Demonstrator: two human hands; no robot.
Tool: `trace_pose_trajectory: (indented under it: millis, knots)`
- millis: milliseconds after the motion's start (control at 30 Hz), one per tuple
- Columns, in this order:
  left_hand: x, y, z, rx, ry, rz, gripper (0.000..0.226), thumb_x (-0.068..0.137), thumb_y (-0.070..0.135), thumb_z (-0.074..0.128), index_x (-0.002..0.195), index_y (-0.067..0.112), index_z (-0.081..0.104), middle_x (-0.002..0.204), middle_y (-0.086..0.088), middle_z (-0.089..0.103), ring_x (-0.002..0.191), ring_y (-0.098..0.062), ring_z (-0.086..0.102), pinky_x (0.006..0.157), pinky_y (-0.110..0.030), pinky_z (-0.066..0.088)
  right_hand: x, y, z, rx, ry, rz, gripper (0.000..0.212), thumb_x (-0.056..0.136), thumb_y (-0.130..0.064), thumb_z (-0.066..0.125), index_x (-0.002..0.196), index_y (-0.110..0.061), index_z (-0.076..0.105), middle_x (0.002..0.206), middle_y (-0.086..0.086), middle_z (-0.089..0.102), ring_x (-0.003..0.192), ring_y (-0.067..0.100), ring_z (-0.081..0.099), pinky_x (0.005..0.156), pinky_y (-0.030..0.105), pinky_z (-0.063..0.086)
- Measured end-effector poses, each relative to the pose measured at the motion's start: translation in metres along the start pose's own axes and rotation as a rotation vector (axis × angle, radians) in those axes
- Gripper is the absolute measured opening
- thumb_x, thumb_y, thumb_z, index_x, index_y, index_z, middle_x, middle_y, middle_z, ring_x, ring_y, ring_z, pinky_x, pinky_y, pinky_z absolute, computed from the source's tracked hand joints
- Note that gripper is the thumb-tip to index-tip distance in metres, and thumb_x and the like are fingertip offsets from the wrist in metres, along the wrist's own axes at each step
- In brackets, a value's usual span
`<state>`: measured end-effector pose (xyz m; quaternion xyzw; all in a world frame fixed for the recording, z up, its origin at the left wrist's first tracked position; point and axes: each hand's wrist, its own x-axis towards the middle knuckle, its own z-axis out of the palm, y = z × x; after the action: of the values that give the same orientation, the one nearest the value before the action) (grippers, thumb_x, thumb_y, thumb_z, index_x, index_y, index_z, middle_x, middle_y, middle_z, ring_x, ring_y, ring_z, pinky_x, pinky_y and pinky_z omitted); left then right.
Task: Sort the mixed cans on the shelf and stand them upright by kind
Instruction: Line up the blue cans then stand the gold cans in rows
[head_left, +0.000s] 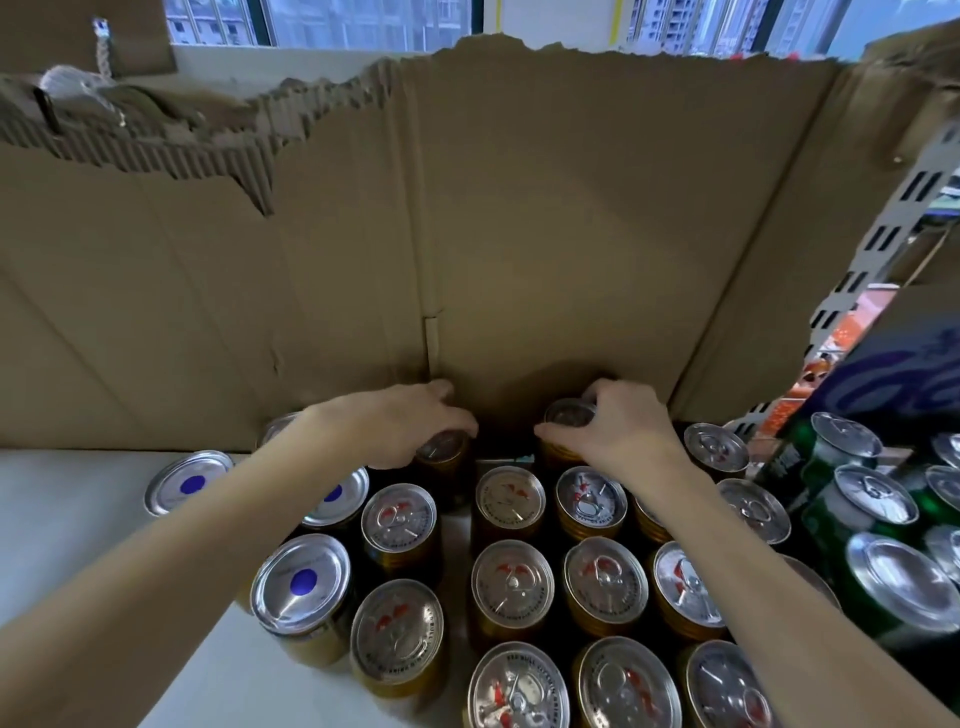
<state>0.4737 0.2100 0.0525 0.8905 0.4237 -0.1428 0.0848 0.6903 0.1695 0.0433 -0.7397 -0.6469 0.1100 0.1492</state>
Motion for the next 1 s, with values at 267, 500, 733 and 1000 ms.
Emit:
trace_pose_trajectory:
  millis: [267,500,733,1000]
  knots:
    - [0.003,0.004,0.007,-0.154,0.185,-0.12,0.048,0.081,0.039,0.061,0.125,0.023,0.051,0.122,-0.001,0.051,0.115,-0.023,0.051,0.095,-0.038,0.045,0.001,-0.007,0.006,-0.126,-0.109,0.036,0.059,0.076,-0.061,0.064,0.104,-0.009,0.06,0.102,0.007,0.06,0.099,0.029,0.058,0.074,0.034,0.049]
    - [0.01,0.021,0.009,-0.214,0.174,-0.35,0.051,0.075,0.051,0.07,0.101,0.009,0.059,0.093,-0.004,0.058,0.091,-0.024,0.057,0.072,-0.03,0.045,0.004,-0.009,0.007,-0.156,-0.153,0.05,0.056,0.079,-0.055,0.065,0.108,-0.007,0.058,0.107,0.009,0.057,0.1,0.027,0.056,0.07,0.03,0.041]
    - [0.024,0.032,0.011,-0.349,0.215,-0.357,0.041,0.075,0.048,0.072,0.088,0.009,0.067,0.078,-0.003,0.057,0.081,-0.025,0.059,0.064,-0.027,0.042,0.004,-0.005,0.013,-0.152,-0.097,0.056,0.07,0.079,-0.05,0.067,0.128,-0.005,0.047,0.129,0.012,0.044,0.122,0.031,0.041,0.095,0.036,0.039]
    - [0.04,0.053,0.011,-0.504,0.238,-0.283,0.038,0.082,0.041,0.067,0.077,0.004,0.069,0.062,-0.003,0.048,0.065,-0.021,0.047,0.059,-0.025,0.04,0.003,0.004,0.015,-0.087,-0.059,0.042,0.071,0.076,-0.047,0.071,0.126,-0.006,0.041,0.131,0.014,0.038,0.125,0.033,0.035,0.098,0.037,0.035]
